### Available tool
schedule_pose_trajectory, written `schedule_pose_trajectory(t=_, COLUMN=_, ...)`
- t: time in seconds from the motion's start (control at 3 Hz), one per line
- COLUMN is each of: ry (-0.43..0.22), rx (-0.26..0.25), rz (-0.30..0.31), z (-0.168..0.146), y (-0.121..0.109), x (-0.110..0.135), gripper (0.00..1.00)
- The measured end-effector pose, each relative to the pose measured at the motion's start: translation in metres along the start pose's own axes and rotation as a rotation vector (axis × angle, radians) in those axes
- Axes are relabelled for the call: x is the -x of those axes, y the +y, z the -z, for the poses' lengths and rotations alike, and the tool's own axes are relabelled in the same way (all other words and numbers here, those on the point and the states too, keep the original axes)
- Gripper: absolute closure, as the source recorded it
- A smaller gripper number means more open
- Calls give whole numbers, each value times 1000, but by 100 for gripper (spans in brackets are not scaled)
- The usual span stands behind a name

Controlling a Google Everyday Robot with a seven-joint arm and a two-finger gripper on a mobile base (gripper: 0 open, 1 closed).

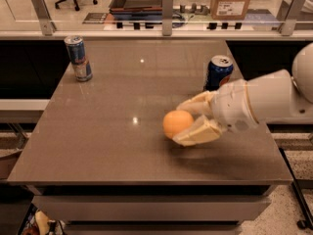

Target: Move orange near redbull can

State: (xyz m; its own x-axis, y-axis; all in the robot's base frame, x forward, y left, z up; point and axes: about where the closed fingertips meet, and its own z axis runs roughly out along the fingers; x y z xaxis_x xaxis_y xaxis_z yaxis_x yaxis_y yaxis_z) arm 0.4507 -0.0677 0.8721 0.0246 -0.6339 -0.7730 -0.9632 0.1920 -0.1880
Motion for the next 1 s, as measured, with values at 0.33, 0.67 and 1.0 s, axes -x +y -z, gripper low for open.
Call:
schedule_pose_trajectory(t=0.33, ry=-7, rx=-57, rz=3, z=-1, y=-30, x=35, gripper=100)
schedule_pose_trajectory(t=0.67, ry=-20, rx=-104, rz=3, z=-8, y=-53, x=58, gripper=100)
schedule_pose_trajectory(t=1.0, ry=-62, rx=-134, rz=3, z=-21, y=-73, x=74, gripper=100)
